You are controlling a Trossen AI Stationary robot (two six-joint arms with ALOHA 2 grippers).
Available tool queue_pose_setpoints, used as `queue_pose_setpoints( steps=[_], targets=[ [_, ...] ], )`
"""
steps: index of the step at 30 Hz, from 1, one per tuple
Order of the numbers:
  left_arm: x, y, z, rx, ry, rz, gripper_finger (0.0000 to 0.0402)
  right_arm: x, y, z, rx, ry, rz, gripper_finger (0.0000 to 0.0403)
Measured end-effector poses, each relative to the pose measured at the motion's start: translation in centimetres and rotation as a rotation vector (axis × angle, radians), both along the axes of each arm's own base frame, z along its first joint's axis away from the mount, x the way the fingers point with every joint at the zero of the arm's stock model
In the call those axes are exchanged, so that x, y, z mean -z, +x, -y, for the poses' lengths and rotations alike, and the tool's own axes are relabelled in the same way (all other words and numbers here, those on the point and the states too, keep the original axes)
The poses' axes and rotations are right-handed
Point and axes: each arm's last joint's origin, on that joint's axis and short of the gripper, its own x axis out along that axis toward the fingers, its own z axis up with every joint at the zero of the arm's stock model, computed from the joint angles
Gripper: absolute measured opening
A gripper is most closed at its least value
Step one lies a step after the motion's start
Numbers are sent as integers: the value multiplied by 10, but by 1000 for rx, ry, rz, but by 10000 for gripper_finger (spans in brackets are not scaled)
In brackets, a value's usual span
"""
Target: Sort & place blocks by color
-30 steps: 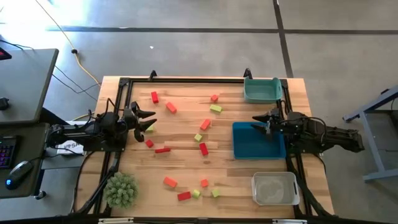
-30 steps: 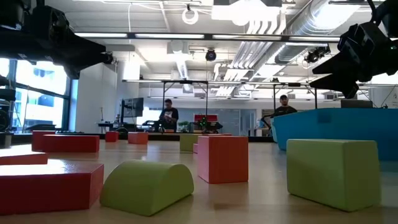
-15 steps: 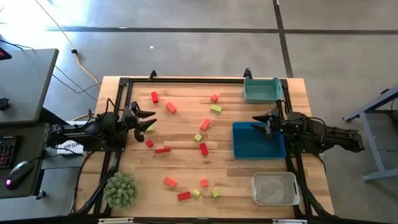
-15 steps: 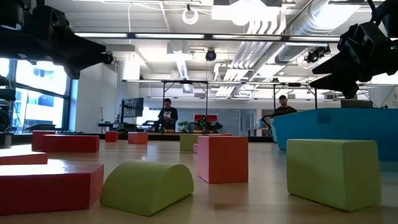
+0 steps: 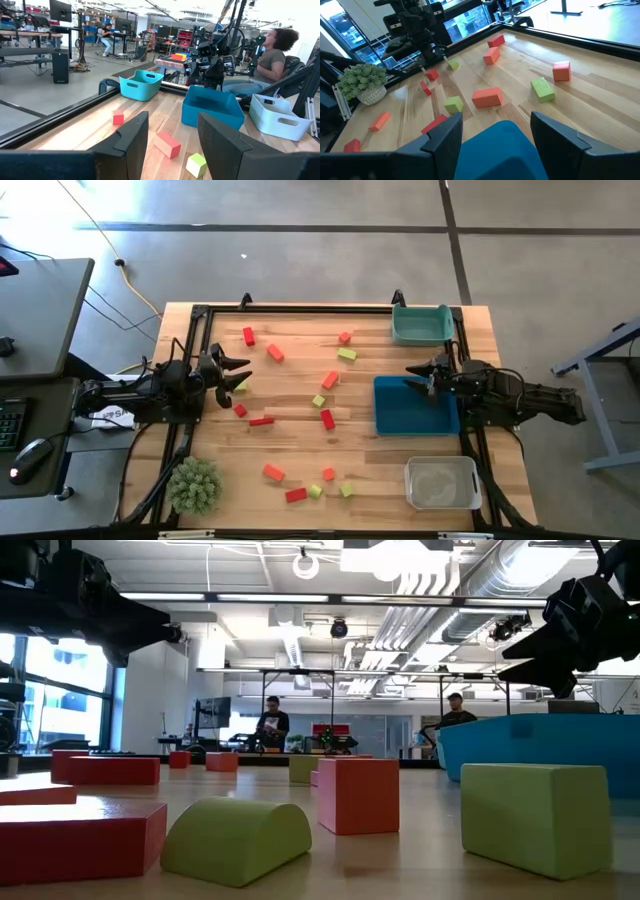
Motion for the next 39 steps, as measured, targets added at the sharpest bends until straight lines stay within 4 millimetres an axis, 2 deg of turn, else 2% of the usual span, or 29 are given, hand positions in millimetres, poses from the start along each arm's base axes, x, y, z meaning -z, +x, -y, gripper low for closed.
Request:
queue_pose_setpoints(
  steps=[21,24,31,39],
  targets=[
    [-3,-1,-2,-64,-22,41,158,0,0,0,1,0,0,222],
    [-6,-1,-2,-59,-78,107,158,0,0,0,0,0,0,222],
    [-24,-6,-3,-91,-222,390,158,0,0,0,1,0,0,222],
    [-47,-15,-3,-155,-140,549,158,0,0,0,1,0,0,222]
  ],
)
